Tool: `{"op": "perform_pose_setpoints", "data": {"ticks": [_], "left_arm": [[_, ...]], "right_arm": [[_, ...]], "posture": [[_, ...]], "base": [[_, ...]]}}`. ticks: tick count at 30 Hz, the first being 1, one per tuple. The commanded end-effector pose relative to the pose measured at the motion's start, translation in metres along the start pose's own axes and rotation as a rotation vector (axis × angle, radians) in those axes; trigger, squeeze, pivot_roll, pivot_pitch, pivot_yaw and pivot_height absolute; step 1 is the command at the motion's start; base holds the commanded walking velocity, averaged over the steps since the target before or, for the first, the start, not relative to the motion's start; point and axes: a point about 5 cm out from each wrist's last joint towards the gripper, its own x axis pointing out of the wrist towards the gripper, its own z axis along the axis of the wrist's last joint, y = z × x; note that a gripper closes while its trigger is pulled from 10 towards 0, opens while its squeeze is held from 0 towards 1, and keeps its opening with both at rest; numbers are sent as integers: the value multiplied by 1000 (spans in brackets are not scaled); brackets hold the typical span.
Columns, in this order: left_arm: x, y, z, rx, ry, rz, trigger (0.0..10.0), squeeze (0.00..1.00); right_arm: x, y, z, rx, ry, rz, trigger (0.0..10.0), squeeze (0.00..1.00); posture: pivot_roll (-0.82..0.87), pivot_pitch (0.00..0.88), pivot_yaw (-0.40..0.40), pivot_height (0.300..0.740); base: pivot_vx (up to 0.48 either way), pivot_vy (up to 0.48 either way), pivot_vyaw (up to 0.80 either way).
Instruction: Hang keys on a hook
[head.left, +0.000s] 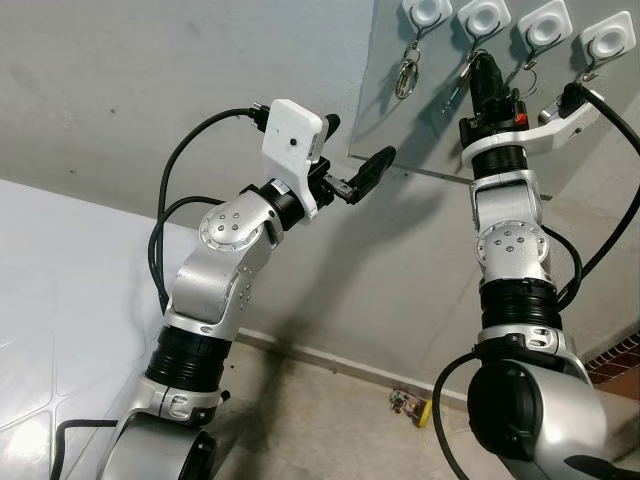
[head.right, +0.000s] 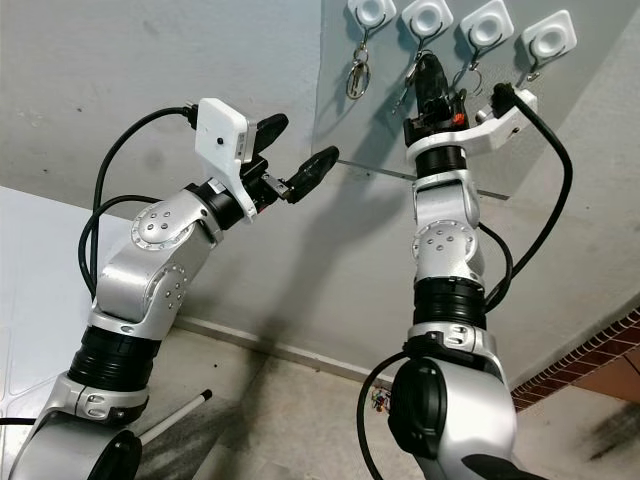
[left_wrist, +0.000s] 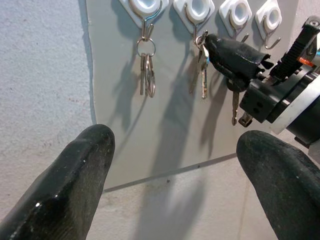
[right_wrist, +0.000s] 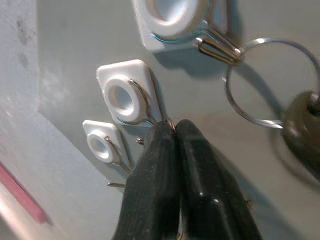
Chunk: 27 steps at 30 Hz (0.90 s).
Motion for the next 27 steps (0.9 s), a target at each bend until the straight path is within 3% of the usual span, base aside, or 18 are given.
{"op": "perform_pose_setpoints", "data": {"ticks": [1, 8, 16, 22, 26, 27], "left_arm": [[3, -2, 11, 15, -32, -12, 10000, 0], [2, -2, 11, 19, -31, -7, 10000, 0], [0, -1, 7, 23, -25, 8, 10000, 0], [-6, -1, -12, 27, 24, 55, 10000, 0], [-14, -1, -40, 35, 95, 84, 10000, 0], [-18, 1, -51, -5, 122, 111, 10000, 0]], "right_arm": [[-2, 2, 4, 19, -23, 7, 10000, 1000], [-9, -1, 2, 51, -25, -4, 10000, 1000], [-22, -6, -1, 19, -14, -16, 10000, 1000], [-53, -17, -7, -109, 50, -45, 10000, 1000], [-75, -28, -9, -141, 75, -92, 10000, 1000], [-83, -33, -8, -153, 79, -123, 10000, 1000]], "posture": [[0, 128, -20, 740], [4, 124, -21, 740], [5, 117, -25, 740], [4, 105, -25, 740], [0, 87, -27, 740], [-5, 77, -26, 740]], "base": [[0, 0, 0], [0, 0, 0], [0, 0, 0], [0, 0, 0], [0, 0, 0], [0, 0, 0]]}}
